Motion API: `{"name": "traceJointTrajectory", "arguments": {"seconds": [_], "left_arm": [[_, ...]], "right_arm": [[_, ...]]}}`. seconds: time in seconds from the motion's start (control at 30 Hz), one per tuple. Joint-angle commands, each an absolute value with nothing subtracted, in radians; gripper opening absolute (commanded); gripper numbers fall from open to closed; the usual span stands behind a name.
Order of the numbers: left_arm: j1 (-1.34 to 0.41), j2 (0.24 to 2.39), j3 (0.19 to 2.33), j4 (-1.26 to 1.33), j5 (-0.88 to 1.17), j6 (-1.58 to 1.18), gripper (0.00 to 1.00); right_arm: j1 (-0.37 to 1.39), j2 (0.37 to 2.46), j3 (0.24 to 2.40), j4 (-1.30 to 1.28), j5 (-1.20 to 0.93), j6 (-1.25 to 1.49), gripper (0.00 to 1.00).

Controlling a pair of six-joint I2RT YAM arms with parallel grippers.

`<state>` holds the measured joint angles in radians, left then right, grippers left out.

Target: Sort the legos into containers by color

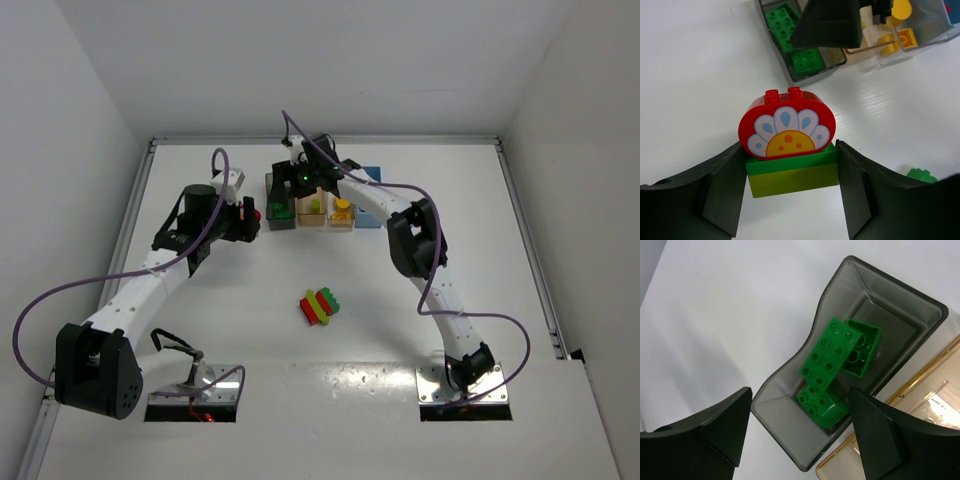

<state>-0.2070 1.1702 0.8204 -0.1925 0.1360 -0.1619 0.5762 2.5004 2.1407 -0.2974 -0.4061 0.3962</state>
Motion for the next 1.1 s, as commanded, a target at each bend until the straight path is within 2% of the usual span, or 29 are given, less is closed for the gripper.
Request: {"name": "traceJointTrajectory", "arguments": {"seconds": [0.0,0.17,0.27,0.37,0.47,0.63,1.07], "left_arm": [[-0.195,1.155,0.850,-0.144,0.205,-0.147,0.05],[-0.195,1.155,0.839,-0.098,0.478,-0.095,0.05],[-0.195,1.155,0.824,-0.068,0.605,-0.065,0.05],[-0.195,1.155,0.813,-0.067,0.638,-0.026,0.05],[-0.230,1.155,0.804,-0.067,0.652,-0.005,0.05],[-0.282,1.155,0.813,-0.057,0.592,0.005,0.05],[-0.385,1.192,0.867,-0.037,0.502,0.034,0.05]], "right_arm": [[0.584,2.399,2.122,-0.307,-0.373,0.377,0.78],[0.536,2.278,2.048,-0.296,-0.558,0.376,0.79],[0.465,2.178,1.923,-0.235,-0.893,0.417,0.79],[0.397,2.091,1.769,-0.120,-1.110,0.550,0.79],[0.364,2.015,1.636,-0.043,-1.231,0.650,0.79],[0.364,1.927,1.496,-0.032,-1.301,0.666,0.78],[0.383,1.982,1.525,-0.054,-1.287,0.698,0.78]]}}
